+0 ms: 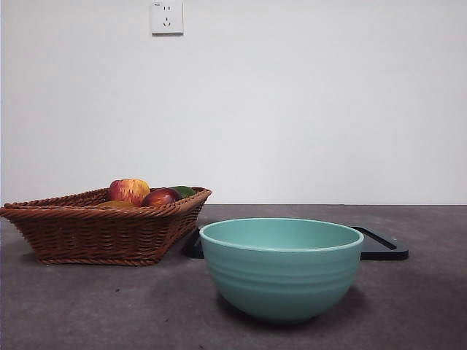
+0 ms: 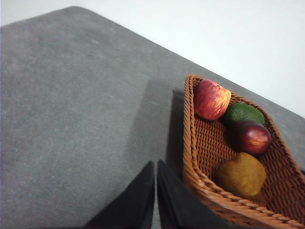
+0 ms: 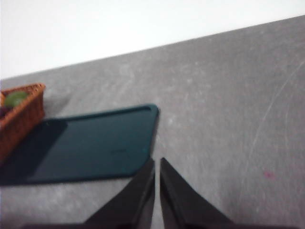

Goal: Pick up the wifruite, put it on the bowl, pick up the plate, put it on desk

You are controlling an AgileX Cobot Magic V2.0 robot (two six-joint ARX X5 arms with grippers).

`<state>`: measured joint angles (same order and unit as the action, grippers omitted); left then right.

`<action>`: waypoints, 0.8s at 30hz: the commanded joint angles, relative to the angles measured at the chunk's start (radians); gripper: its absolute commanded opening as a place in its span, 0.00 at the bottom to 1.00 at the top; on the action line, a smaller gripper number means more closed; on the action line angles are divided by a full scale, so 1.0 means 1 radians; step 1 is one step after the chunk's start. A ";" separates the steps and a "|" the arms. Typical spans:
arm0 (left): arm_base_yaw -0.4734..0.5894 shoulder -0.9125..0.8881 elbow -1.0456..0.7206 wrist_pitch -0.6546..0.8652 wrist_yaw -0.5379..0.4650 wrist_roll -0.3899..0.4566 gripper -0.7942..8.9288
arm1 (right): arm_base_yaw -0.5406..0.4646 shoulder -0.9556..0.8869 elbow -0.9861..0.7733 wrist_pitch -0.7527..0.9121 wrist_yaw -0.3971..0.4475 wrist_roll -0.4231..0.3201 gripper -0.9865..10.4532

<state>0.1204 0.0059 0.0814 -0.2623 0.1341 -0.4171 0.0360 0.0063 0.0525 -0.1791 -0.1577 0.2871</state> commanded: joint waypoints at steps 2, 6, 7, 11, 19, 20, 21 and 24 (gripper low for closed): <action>0.004 0.009 0.079 -0.031 0.023 -0.018 0.09 | -0.001 -0.002 0.078 0.004 -0.002 0.021 0.09; 0.004 0.043 0.159 -0.073 0.063 -0.016 0.09 | -0.001 0.010 0.156 -0.040 -0.004 0.021 0.09; 0.004 0.056 0.181 -0.090 0.073 -0.013 0.09 | -0.001 0.015 0.177 -0.063 -0.008 0.020 0.09; 0.004 0.126 0.288 -0.171 0.134 0.034 0.09 | -0.001 0.063 0.278 -0.164 -0.043 0.012 0.09; 0.003 0.320 0.504 -0.332 0.267 0.195 0.09 | -0.001 0.258 0.485 -0.318 -0.136 -0.070 0.09; 0.003 0.346 0.527 -0.350 0.283 0.213 0.09 | -0.001 0.293 0.517 -0.343 -0.149 -0.089 0.09; 0.001 0.370 0.549 -0.369 0.299 0.231 0.09 | 0.000 0.330 0.550 -0.370 -0.165 -0.109 0.09; -0.015 0.434 0.602 -0.408 0.332 0.264 0.09 | 0.003 0.435 0.645 -0.446 -0.218 -0.156 0.09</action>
<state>0.1097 0.4240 0.6582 -0.6704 0.4526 -0.2050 0.0368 0.4145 0.6674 -0.6193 -0.3634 0.1810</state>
